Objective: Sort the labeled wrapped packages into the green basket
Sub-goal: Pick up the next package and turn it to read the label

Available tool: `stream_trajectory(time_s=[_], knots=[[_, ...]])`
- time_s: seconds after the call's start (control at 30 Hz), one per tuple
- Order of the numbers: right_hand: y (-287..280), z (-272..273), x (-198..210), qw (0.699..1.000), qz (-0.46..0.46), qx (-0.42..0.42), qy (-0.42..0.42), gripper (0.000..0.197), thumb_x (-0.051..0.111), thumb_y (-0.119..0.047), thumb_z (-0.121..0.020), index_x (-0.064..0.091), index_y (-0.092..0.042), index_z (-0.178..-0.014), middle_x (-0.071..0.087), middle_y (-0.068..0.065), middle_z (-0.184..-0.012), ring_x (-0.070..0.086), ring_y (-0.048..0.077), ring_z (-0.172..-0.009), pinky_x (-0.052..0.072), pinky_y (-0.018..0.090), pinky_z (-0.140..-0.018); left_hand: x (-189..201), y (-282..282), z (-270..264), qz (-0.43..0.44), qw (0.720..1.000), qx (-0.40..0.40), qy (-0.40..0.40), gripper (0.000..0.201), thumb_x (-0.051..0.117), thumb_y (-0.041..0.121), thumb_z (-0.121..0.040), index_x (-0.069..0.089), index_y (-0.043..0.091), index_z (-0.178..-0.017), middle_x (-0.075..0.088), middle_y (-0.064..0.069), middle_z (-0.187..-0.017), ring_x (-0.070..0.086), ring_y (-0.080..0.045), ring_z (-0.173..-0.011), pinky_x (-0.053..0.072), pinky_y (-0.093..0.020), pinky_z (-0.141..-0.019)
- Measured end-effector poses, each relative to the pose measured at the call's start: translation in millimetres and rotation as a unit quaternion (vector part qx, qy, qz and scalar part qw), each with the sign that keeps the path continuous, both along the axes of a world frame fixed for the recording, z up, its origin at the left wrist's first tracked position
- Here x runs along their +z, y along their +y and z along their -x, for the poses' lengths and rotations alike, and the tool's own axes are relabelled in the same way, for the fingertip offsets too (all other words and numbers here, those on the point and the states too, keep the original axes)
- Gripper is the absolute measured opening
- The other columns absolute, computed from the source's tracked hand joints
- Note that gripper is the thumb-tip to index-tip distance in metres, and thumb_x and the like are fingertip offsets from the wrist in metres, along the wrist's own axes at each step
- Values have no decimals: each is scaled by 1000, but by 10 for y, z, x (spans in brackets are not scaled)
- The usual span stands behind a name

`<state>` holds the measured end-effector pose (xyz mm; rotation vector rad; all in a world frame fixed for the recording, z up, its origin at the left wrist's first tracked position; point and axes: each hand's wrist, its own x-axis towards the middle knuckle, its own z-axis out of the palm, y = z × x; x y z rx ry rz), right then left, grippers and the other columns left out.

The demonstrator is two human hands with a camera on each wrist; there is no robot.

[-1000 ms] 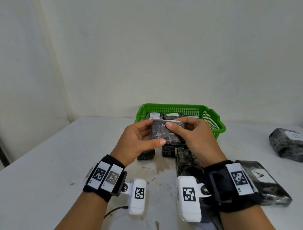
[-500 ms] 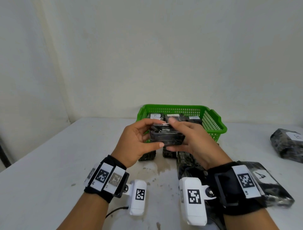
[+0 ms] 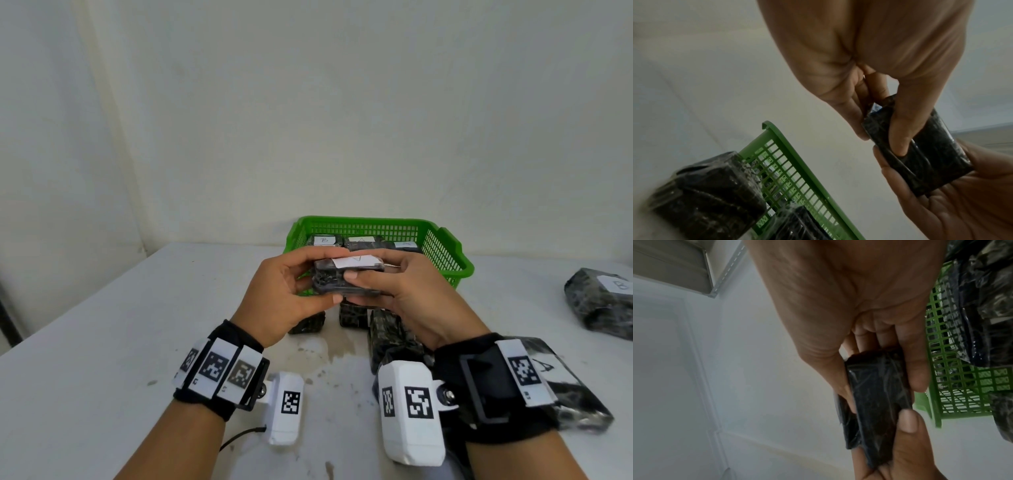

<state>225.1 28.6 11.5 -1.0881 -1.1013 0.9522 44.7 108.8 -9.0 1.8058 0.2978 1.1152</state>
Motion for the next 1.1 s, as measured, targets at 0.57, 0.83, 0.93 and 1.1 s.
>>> stream_trajectory(time_s=[0.57, 0.83, 0.93, 1.1], knots=[[-32, -62, 54, 999, 21, 39, -5, 36, 79, -12, -81, 72, -2, -115, 78, 20, -114, 76, 32, -105, 63, 38, -89, 43, -12, 38, -25, 999, 23, 8, 56, 80, -11, -71, 66, 7, -122, 69, -6, -121, 66, -21, -114, 56, -39, -94], [-32, -107, 37, 999, 23, 20, -16, 17, 71, -1, -91, 73, -2, -107, 77, 23, -112, 76, 32, -103, 64, 36, -87, 48, 2, 53, -25, 1000, 19, 3, 56, 78, -14, -71, 65, 5, -122, 68, -7, -122, 64, -22, -117, 55, -38, -95], [-31, -117, 41, 1000, 20, 8, -11, 13, 71, 0, -90, 74, -2, -103, 78, 24, -108, 77, 32, -94, 65, 30, -80, 63, 22, 73, -26, 999, 23, -3, 56, 77, -15, -71, 64, 3, -122, 68, -7, -122, 64, -23, -117, 56, -37, -94], [-6, -131, 27, 1000, 3, -21, -19, 16, 73, 1, -89, 75, 4, -104, 79, 21, -102, 76, 33, -92, 63, 32, -81, 53, 7, 63, -33, 999, 19, 0, 57, 77, -16, -71, 63, 4, -123, 67, -6, -124, 62, -23, -119, 55, -36, -95]])
